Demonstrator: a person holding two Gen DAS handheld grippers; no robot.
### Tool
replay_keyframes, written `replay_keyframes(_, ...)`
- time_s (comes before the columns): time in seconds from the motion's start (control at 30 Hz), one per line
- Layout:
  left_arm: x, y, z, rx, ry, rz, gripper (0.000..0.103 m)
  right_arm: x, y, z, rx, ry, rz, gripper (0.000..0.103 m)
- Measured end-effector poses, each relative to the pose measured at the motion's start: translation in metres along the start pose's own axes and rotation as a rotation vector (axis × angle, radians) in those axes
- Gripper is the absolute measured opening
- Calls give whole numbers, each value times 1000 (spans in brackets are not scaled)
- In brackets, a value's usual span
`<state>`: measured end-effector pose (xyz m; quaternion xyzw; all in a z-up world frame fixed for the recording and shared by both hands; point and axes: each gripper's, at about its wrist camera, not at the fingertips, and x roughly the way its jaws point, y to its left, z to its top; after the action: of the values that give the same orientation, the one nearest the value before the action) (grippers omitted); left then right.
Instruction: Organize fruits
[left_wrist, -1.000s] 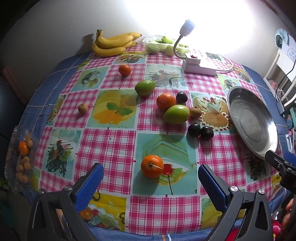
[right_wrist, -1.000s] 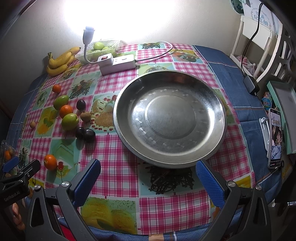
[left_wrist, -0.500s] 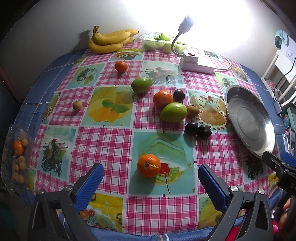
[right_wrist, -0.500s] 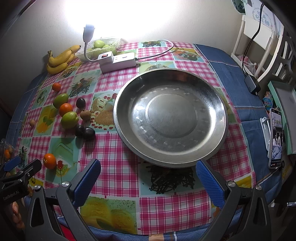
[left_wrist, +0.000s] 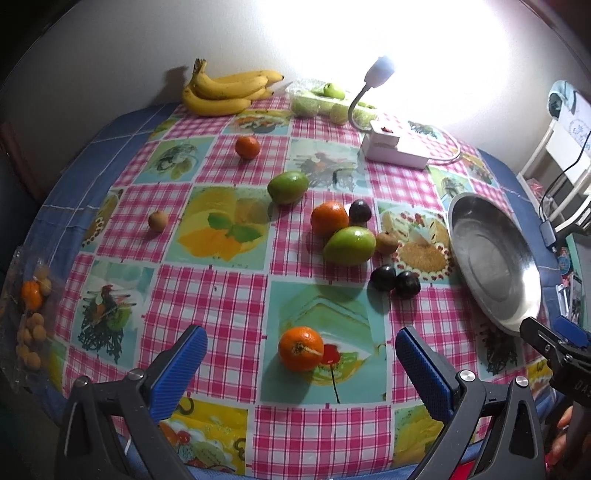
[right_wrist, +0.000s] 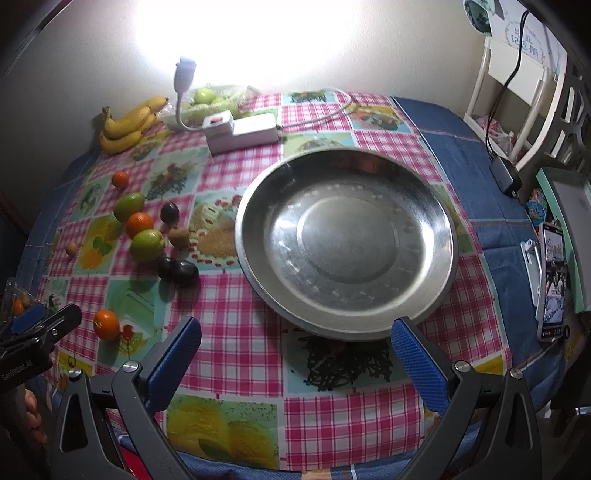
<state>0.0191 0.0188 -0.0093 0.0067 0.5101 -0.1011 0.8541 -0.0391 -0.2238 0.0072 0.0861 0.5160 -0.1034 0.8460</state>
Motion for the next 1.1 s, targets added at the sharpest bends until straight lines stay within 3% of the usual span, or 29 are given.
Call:
replay_keyframes(0.17,-5,5,9,8,-58,-3,103,-1,7,7,5,-16,95,102)
replay_keyframes(0.3,0,12,10,20,-27,-30,103,3,14,15,22,-13,143,102)
replay_keyframes(0.43,2,14,8,55,-24,-2,103,7,30,25,2,-13,205,102)
replay_keyframes(0.7,17,14,3,59,37,-16,102,26,56,41,-22,39,277,101)
replay_keyframes(0.83,30,10,-1,73,83,-26,101,40,65,43,-46,84,295,86)
replay_keyframes(1.1,52,6,-6,89,158,-53,84,70,75,43,-53,188,309,63)
